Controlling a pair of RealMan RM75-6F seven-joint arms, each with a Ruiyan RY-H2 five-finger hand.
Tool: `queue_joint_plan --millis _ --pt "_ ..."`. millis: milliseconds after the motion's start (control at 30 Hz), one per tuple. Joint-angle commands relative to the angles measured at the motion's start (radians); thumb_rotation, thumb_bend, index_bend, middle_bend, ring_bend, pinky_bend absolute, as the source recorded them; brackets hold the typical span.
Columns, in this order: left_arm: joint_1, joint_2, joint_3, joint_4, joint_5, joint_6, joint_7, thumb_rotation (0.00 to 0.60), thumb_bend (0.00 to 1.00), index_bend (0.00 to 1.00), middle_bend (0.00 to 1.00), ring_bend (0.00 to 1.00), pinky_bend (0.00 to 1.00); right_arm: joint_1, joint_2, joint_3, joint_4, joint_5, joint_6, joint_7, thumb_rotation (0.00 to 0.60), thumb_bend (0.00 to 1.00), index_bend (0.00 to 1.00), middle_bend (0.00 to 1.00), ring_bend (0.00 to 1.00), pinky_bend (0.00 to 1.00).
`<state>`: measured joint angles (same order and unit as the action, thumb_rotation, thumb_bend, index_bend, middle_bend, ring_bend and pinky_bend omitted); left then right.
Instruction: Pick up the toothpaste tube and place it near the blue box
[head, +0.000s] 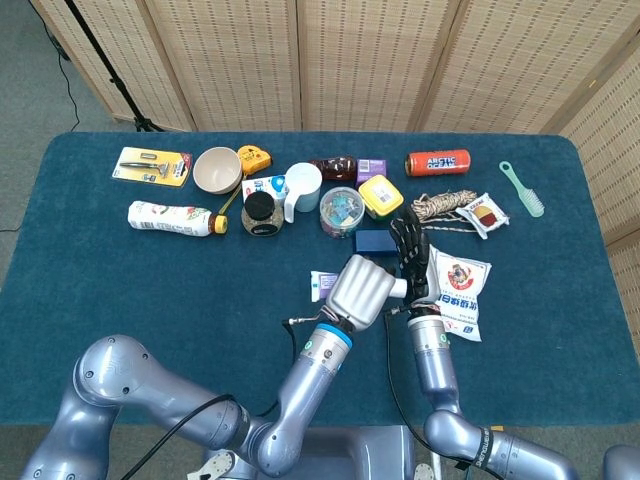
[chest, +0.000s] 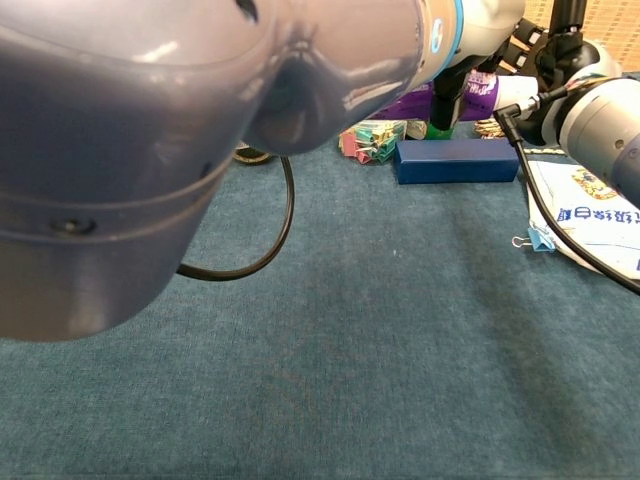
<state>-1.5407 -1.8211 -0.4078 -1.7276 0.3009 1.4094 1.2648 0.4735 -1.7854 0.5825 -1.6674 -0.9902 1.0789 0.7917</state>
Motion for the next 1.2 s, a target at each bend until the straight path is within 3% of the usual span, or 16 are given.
queue_joint_plan --millis 33,1200 --pt "-0.001 -0.004 -0.002 0.003 0.003 0.003 0.003 0.600 0.96 0.64 0.57 0.58 0.66 -0.002 0.001 0.001 -0.001 0.002 -0.001 0.004 0.075 0.00 0.00 0.00 0.00 0.00" --pt "0.010 -0.031 -0.025 0.012 0.030 0.010 0.022 0.600 0.95 0.64 0.57 0.58 0.66 0.003 0.023 -0.004 -0.015 -0.011 -0.053 0.048 0.077 0.00 0.00 0.00 0.00 0.00"
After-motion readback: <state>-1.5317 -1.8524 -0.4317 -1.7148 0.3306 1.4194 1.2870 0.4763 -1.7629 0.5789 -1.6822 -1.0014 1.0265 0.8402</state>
